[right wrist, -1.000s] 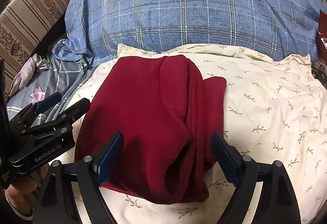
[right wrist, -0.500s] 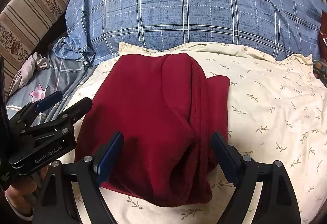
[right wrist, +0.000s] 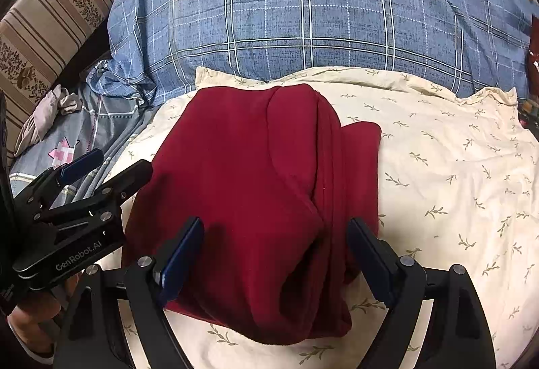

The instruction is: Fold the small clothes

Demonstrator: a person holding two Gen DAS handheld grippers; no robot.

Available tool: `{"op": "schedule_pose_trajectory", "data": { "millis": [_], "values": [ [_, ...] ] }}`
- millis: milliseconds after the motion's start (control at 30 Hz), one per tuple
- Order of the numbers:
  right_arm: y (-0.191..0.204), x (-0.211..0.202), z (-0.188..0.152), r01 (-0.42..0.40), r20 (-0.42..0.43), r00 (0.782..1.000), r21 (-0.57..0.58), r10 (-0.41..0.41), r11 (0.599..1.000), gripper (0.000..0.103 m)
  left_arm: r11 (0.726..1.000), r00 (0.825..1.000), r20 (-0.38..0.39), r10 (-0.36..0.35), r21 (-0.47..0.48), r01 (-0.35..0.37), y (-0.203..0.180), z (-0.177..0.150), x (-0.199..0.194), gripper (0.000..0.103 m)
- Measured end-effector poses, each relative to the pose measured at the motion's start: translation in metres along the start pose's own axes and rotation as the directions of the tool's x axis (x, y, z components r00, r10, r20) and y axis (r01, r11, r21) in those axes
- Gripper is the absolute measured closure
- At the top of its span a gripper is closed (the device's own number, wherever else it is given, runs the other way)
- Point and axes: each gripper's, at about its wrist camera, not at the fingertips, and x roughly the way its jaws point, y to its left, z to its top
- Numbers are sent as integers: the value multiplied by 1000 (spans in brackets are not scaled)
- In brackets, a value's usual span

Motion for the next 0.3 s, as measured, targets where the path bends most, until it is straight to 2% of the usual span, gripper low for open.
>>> {"op": "schedule_pose_trajectory", "data": {
  "millis": [300],
  "values": [
    [-7,2,3,-7,4,1000,6,7,1000,15,999,1000,-15,-27,-22,27,8,1,4,19]
  ]
}}
